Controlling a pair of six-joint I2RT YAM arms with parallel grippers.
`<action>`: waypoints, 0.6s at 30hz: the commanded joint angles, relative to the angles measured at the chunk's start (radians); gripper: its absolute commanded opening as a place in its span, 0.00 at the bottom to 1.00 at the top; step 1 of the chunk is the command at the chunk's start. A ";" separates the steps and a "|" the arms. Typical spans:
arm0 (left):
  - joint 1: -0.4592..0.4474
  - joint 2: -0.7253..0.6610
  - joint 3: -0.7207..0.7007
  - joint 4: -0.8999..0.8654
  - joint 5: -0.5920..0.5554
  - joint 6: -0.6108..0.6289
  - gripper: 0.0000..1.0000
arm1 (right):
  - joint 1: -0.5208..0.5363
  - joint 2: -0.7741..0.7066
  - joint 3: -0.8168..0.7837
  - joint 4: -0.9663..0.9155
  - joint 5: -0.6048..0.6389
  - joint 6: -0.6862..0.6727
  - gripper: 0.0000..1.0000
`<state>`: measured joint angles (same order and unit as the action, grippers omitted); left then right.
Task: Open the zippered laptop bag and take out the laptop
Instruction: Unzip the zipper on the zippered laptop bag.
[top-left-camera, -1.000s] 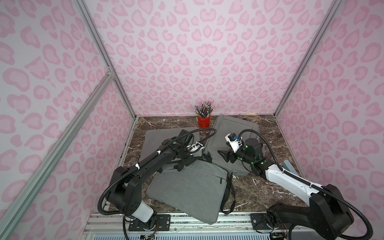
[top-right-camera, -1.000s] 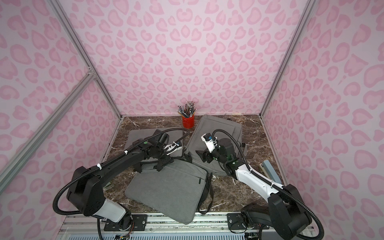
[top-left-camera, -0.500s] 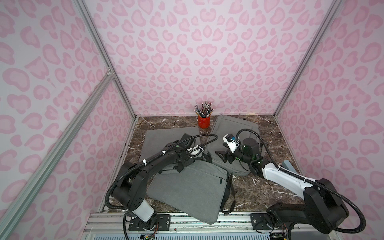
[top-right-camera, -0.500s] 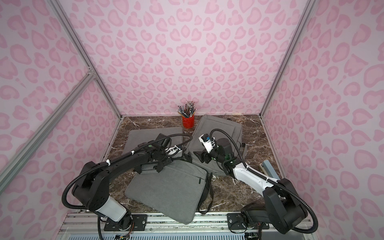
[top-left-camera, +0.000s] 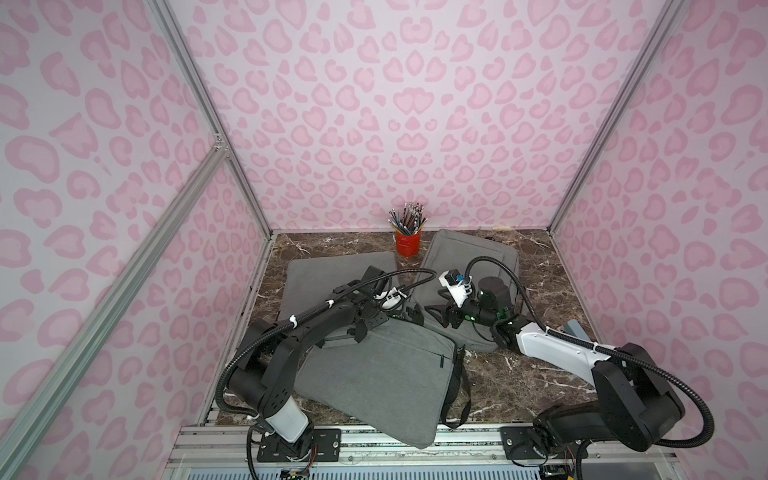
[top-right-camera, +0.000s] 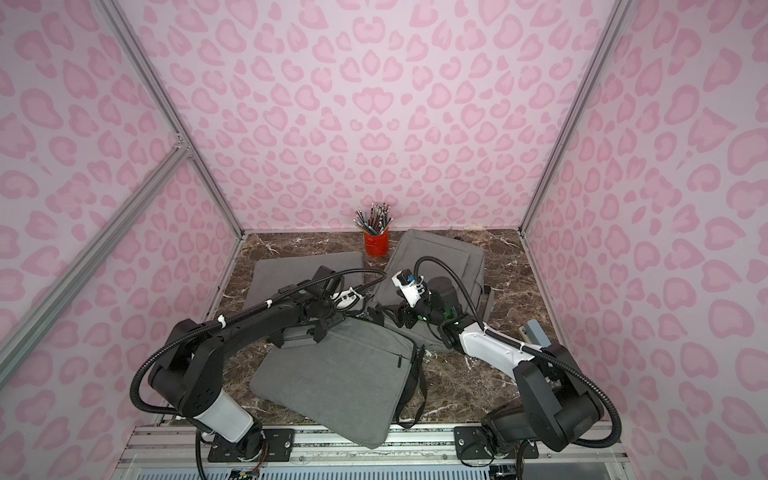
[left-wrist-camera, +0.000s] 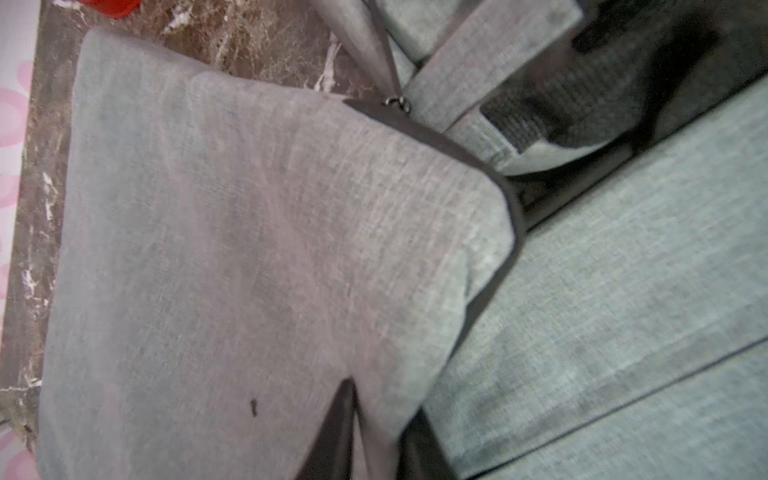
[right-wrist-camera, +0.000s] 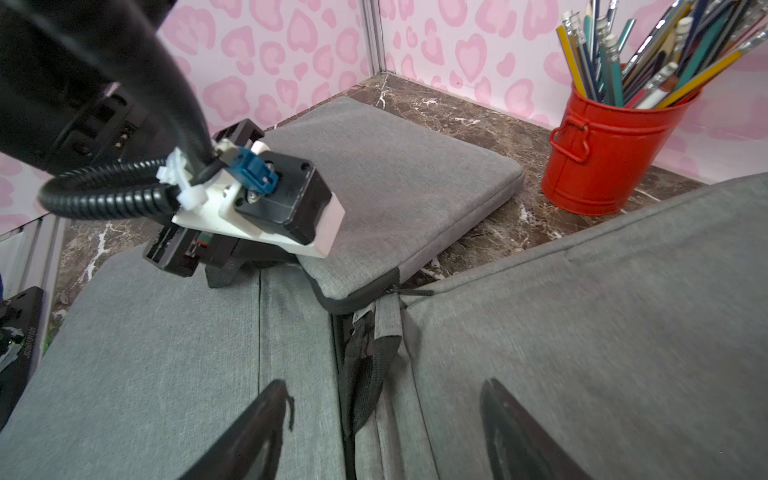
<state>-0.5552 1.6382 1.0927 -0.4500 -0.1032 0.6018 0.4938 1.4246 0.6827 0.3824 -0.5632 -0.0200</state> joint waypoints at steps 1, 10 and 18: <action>0.013 -0.013 0.010 -0.003 0.011 0.005 0.02 | 0.005 0.026 0.017 0.047 -0.033 0.009 0.73; 0.068 -0.082 0.028 -0.074 0.108 0.038 0.02 | 0.016 0.143 0.127 0.012 -0.086 -0.046 0.69; 0.088 -0.125 0.032 -0.099 0.133 0.053 0.02 | 0.026 0.333 0.343 -0.191 -0.225 -0.200 0.61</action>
<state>-0.4728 1.5280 1.1118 -0.5522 -0.0139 0.6399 0.5140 1.7138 0.9718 0.2974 -0.7082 -0.1287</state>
